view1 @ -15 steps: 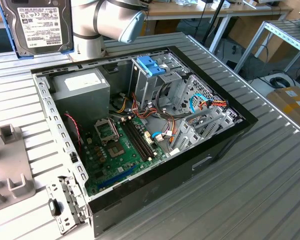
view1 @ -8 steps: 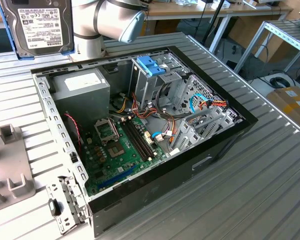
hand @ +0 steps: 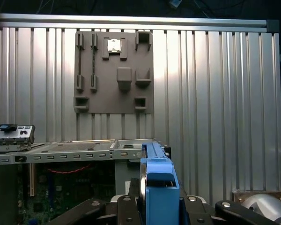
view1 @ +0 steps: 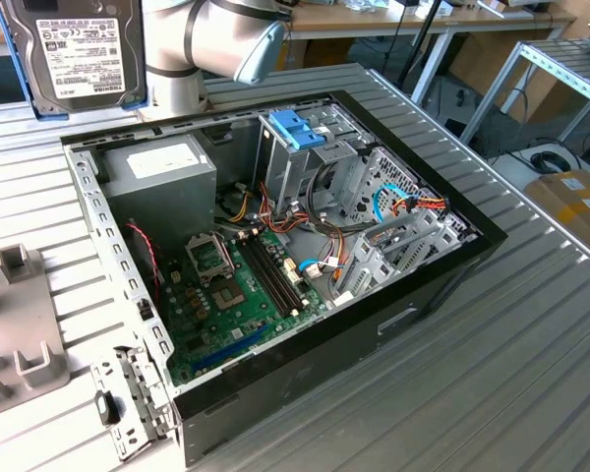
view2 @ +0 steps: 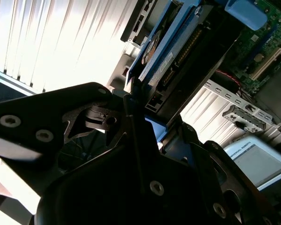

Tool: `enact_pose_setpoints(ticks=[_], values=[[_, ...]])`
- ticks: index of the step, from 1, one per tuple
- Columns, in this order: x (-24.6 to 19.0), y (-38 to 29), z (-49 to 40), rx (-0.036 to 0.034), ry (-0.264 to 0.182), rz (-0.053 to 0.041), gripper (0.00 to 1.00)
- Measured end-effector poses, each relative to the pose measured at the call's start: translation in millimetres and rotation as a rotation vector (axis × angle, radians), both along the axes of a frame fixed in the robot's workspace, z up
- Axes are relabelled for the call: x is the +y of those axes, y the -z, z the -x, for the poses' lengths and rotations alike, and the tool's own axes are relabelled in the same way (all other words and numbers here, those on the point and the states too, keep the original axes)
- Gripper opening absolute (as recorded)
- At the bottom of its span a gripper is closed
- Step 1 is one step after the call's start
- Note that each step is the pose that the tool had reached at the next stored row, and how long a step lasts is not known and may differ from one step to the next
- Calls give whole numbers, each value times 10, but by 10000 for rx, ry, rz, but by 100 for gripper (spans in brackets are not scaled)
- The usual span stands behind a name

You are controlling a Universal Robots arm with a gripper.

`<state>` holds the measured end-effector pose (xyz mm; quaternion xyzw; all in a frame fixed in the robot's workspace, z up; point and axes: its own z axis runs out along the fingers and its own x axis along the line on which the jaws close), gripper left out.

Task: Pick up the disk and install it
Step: 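Pick up the disk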

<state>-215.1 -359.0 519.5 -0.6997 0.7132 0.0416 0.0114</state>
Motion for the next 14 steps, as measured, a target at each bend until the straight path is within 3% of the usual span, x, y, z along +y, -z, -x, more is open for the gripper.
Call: enact_pose_setpoints(ticks=[5, 14], values=[[-55, 0, 0, -1, 0, 0, 37], [-113, 0, 0, -1, 0, -1, 37]])
